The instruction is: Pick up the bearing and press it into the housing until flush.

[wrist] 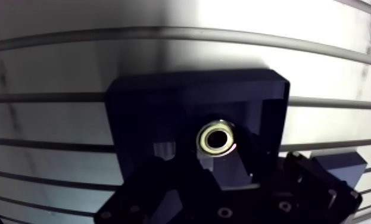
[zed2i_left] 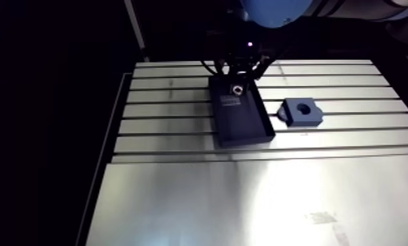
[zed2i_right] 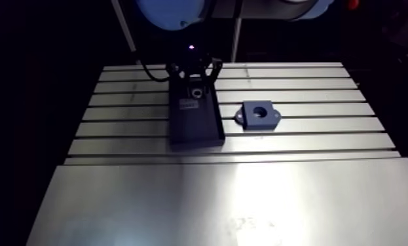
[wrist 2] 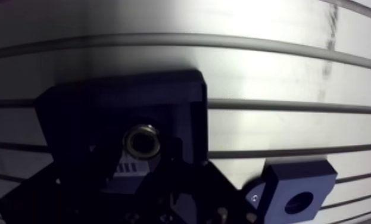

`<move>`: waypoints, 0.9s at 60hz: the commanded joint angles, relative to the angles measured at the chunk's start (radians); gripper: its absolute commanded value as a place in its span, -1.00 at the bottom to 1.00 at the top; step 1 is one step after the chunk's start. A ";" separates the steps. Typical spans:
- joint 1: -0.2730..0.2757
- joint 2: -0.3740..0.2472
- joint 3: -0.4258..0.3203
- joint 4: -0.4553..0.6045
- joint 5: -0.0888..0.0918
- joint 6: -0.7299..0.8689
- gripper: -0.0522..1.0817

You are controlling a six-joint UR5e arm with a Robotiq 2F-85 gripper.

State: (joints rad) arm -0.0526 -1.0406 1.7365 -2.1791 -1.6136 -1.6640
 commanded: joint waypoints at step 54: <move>-0.003 -0.018 -0.005 0.006 0.005 -0.001 0.18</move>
State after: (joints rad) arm -0.0542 -1.0439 1.7333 -2.1790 -1.6126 -1.6645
